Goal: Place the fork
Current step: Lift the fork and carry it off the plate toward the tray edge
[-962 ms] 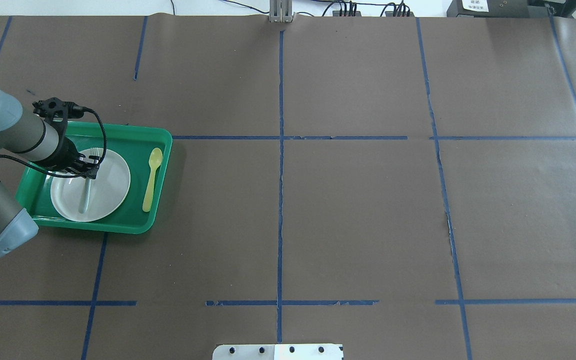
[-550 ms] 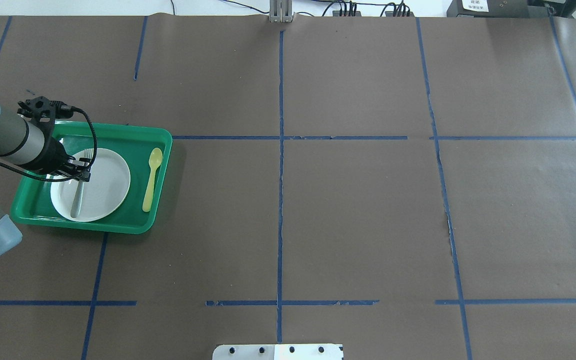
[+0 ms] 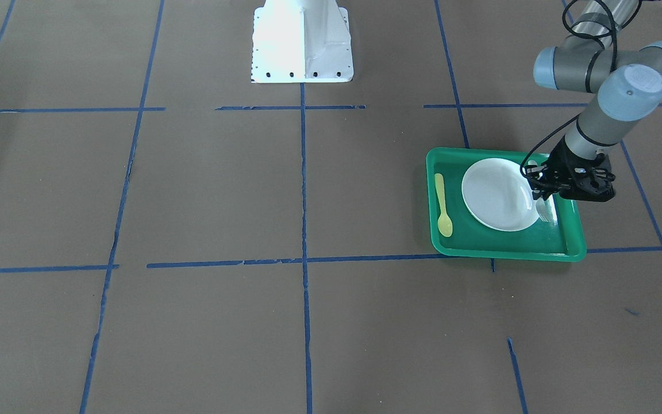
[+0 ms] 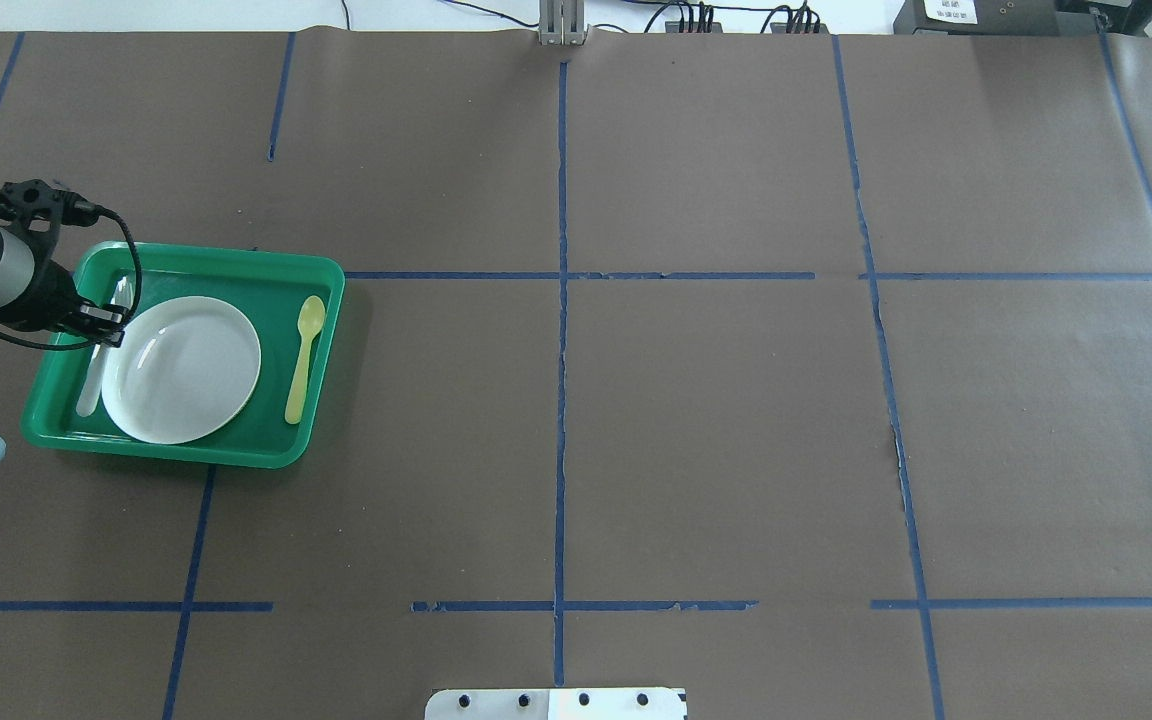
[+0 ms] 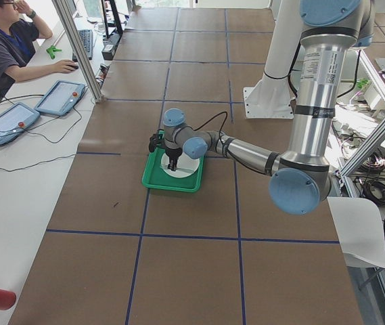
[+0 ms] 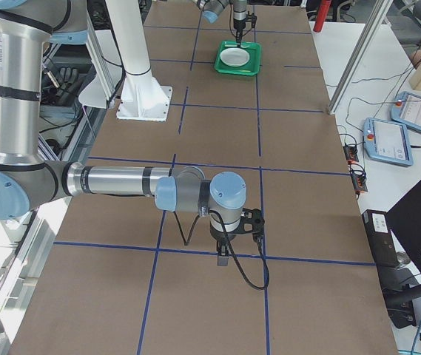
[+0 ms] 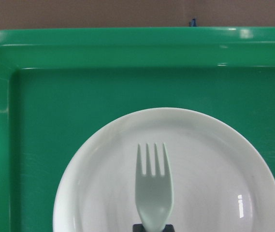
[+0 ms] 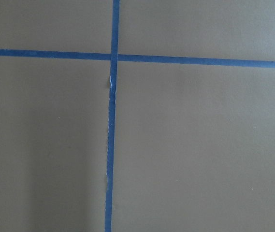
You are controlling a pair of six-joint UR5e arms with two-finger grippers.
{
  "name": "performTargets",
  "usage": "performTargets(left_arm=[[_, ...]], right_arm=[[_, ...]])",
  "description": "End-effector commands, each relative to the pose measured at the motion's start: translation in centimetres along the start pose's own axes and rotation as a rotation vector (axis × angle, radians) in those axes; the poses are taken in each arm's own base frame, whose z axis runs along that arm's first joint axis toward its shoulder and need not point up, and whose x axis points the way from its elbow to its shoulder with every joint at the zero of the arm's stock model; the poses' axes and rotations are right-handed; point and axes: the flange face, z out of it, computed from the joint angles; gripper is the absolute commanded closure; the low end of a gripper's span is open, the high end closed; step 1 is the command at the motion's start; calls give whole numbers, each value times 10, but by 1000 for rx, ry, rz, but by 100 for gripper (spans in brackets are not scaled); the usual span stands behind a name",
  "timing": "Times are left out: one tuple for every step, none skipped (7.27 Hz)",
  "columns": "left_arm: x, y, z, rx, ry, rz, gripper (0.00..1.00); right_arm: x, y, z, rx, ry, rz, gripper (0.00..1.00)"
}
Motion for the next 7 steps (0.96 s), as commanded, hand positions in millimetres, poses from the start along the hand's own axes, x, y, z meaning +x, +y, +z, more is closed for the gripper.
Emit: performTargets(left_arm=[[-37, 2, 4, -9, -33, 19, 100], [-37, 2, 4, -9, -33, 13, 100], [-36, 2, 5, -10, -33, 10, 100], [-33, 1, 4, -8, -30, 8, 100], [-30, -2, 2, -3, -25, 8, 100], [-25, -2, 3, -4, -20, -24, 100], [-24, -3, 2, -2, -19, -27, 100]], right_arm=[[0, 0, 0, -1, 0, 1, 0], [0, 0, 0, 0, 0, 0, 0], [0, 0, 0, 0, 0, 0, 0], [0, 0, 0, 0, 0, 0, 0], [0, 0, 0, 0, 0, 0, 0], [0, 0, 0, 0, 0, 0, 0], [0, 0, 0, 0, 0, 0, 0]])
